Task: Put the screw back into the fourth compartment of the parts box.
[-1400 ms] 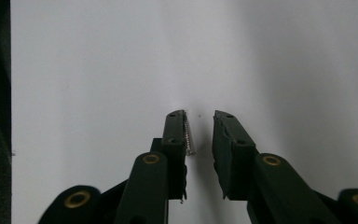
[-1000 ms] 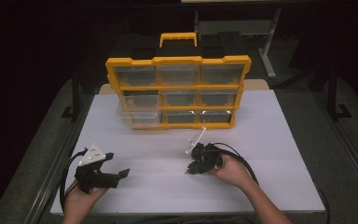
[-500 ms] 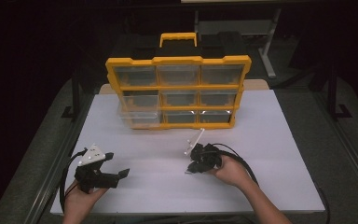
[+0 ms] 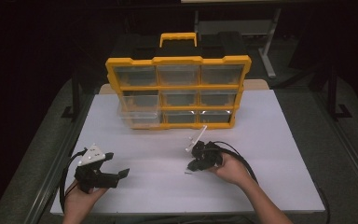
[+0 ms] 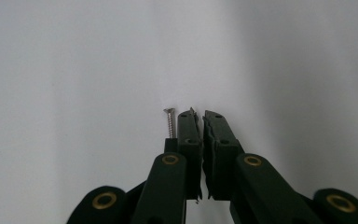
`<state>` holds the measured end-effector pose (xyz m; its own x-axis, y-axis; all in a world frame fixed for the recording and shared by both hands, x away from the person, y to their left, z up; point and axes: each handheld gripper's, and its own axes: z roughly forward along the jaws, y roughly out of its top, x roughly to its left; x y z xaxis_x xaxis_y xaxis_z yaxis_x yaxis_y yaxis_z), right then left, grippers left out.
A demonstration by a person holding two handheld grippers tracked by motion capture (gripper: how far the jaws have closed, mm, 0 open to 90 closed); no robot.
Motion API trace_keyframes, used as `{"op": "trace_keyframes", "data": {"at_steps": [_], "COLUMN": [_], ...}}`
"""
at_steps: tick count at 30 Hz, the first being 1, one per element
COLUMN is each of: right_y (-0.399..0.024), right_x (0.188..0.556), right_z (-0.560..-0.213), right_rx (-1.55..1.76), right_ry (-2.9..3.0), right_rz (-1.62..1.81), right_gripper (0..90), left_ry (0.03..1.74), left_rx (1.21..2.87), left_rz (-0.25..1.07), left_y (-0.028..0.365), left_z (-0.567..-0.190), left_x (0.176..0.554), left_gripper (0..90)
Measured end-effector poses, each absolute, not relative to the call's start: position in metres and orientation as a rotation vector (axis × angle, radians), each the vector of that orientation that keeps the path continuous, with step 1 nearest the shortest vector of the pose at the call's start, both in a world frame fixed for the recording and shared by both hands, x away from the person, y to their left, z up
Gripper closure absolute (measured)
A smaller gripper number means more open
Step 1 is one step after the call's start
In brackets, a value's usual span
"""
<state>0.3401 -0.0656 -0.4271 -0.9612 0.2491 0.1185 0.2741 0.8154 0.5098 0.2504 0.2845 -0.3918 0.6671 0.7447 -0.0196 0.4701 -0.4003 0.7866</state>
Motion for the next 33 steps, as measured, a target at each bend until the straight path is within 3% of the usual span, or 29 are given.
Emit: {"op": "trace_keyframes", "data": {"at_steps": [13, 33], "right_y": [-0.074, -0.071], "right_x": [0.356, 0.392], "right_z": [-0.399, -0.315], "right_rx": [-0.448, -0.45], "right_ry": [-2.909, -2.97], "right_rz": [-0.92, -0.986], "right_gripper": [85.2, 85.2], "left_ry": [0.938, 0.941], "left_rx": [2.082, 2.081], "left_rz": [0.428, 0.428], "left_y": [0.284, 0.286], "left_z": [-0.391, -0.391], "left_x": [0.25, 0.251], "left_gripper": [14.6, 14.6]}}
